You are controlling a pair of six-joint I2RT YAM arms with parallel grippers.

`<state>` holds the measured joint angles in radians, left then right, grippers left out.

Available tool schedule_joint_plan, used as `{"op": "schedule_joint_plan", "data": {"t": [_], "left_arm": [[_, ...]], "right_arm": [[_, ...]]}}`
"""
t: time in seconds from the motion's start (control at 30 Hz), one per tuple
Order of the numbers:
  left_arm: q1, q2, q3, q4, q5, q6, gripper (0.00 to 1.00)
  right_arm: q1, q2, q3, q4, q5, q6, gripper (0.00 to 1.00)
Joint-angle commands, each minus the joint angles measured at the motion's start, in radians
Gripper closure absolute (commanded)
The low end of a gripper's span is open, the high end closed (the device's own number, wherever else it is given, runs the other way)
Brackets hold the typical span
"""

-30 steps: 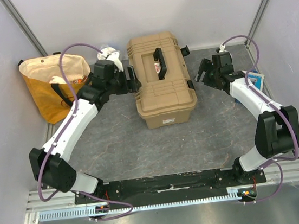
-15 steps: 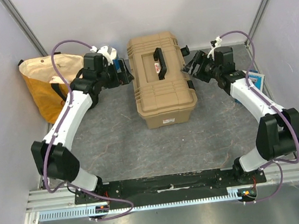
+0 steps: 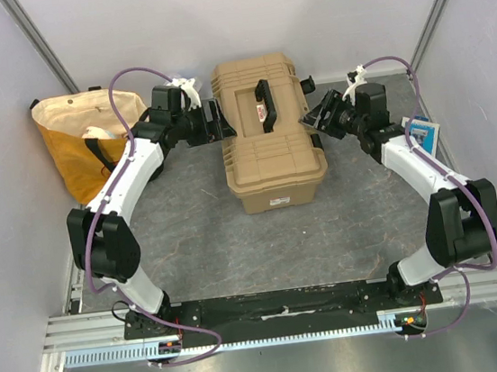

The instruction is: Pack the tool kit

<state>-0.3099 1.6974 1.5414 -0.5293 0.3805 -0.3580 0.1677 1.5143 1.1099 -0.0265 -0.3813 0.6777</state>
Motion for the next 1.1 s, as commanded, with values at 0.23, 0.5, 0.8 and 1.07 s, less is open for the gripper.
{"op": "schedule_joint_plan", "data": {"t": [0.23,0.5,0.8,1.07], "left_arm": [[-0.003,-0.180,-0.202,-0.004,0.049,0.001,0.16],[-0.001,-0.461,-0.356,-0.120,-0.092,0.070,0.18],[0.000,-0.440,-0.178,-0.118,-0.273,0.136,0.13],[0.018,-0.279,-0.024,-0.130,-0.333,0.122,0.11]], "right_arm": [[0.257,-0.118,-0.209,-0.048,-0.232,0.000,0.38],[0.328,-0.244,-0.174,-0.219,-0.061,-0.038,0.38],[0.193,-0.183,0.076,-0.354,0.269,0.015,0.25],[-0.031,-0.172,0.010,-0.273,0.228,0.121,0.22]]}}
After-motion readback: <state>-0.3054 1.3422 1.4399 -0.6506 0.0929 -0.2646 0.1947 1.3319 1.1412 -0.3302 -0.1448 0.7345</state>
